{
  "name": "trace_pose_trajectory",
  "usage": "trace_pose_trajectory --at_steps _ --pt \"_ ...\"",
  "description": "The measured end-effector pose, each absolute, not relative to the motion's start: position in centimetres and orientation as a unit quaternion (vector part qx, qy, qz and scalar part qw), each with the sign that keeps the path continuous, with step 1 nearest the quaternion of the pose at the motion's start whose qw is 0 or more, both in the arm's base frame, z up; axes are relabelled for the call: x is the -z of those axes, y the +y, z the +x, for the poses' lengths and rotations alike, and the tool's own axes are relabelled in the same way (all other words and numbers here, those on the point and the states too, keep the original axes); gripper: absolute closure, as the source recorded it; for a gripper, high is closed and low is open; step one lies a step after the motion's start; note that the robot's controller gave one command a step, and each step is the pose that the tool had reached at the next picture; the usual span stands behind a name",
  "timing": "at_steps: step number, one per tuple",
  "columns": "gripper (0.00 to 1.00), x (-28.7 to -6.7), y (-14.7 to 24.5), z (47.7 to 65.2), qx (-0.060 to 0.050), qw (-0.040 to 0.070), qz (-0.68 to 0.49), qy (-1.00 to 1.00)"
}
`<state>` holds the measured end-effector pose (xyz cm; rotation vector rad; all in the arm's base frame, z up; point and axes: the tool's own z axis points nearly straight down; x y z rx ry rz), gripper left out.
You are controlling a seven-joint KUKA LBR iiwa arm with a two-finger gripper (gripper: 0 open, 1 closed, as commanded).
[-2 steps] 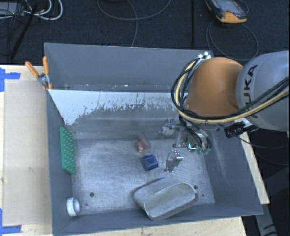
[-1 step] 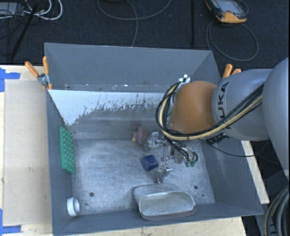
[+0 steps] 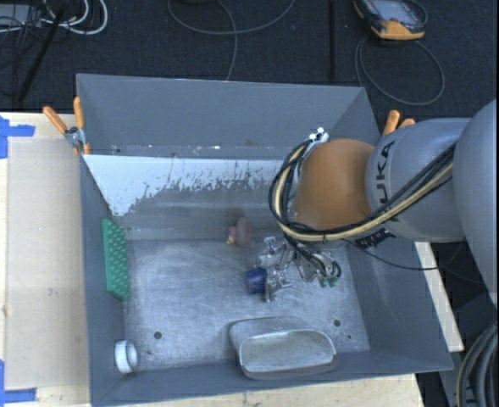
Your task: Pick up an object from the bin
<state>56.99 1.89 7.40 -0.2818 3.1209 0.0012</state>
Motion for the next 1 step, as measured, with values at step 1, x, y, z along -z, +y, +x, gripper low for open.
trace_pose_trajectory --at_steps 1 --pt "1.0 -25.26 -1.29 57.92 0.001 0.005 -0.171 0.985"
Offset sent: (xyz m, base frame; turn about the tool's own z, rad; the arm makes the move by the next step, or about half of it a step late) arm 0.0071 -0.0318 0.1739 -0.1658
